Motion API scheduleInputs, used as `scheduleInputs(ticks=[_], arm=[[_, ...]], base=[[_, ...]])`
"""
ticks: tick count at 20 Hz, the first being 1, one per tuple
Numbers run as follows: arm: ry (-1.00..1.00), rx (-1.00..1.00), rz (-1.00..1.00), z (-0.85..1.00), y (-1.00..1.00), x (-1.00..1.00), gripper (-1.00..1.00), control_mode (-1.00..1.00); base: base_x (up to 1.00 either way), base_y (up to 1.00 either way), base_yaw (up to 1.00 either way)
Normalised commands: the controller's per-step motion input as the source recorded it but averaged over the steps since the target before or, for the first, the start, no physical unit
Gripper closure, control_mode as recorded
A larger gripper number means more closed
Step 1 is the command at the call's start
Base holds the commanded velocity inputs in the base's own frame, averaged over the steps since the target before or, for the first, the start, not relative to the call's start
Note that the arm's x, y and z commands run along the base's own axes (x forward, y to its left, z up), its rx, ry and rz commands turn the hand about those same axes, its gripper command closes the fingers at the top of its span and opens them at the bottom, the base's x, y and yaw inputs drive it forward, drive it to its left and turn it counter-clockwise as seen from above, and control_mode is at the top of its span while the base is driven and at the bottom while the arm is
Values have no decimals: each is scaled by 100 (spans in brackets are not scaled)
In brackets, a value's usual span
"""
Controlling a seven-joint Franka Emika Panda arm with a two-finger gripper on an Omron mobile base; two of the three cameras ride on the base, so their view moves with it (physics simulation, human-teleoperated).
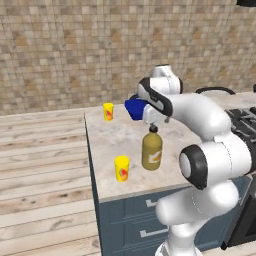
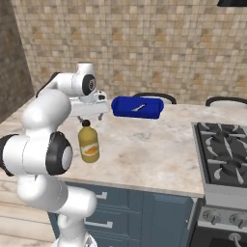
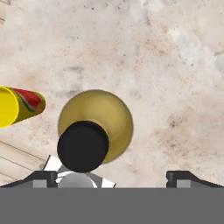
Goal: Place the drinks on the dining counter in a tight cluster.
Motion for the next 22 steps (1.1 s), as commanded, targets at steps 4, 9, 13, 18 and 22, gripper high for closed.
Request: scheduleInputs(ticks=[4,9,13,18,22], arm=[[-24,7,-4,43,0,-36,-100,-100],[-25,9,-9,36,-3,-83,-100,-100],[-19,5,-18,20,-7,-100,-100,-100],[-4,2,-18,31,-18,-98,-100,-100],[0,2,-11,46,-19,-88,-100,-100]], base=[[0,0,0],[0,0,0],[0,0,0],[0,0,0],[0,0,0]])
